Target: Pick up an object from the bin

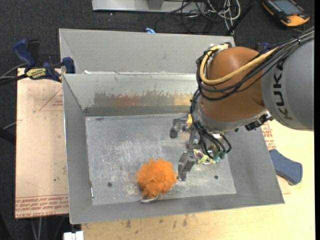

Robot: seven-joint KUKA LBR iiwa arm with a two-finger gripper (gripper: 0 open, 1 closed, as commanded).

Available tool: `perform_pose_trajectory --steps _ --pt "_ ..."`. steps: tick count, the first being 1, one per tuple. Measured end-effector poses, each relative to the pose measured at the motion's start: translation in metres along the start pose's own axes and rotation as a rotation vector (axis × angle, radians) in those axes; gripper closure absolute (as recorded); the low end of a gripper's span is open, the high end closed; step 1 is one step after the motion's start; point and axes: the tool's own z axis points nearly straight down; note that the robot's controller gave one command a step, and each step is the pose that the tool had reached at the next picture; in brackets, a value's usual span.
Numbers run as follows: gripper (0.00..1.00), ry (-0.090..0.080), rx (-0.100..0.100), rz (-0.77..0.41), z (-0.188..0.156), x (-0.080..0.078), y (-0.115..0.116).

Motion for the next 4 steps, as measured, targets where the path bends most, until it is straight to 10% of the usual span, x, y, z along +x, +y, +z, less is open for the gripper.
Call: perform_pose_trajectory --steps 2,3,4 --pt "0.0 -0.015 -0.002 0.012 0.038 0.003 0.005" --pt "1.0 -0.009 -0.001 -0.101 0.145 0.016 0.054" --pt "1.0 -0.009 -0.002 -0.1 0.145 0.016 0.054"
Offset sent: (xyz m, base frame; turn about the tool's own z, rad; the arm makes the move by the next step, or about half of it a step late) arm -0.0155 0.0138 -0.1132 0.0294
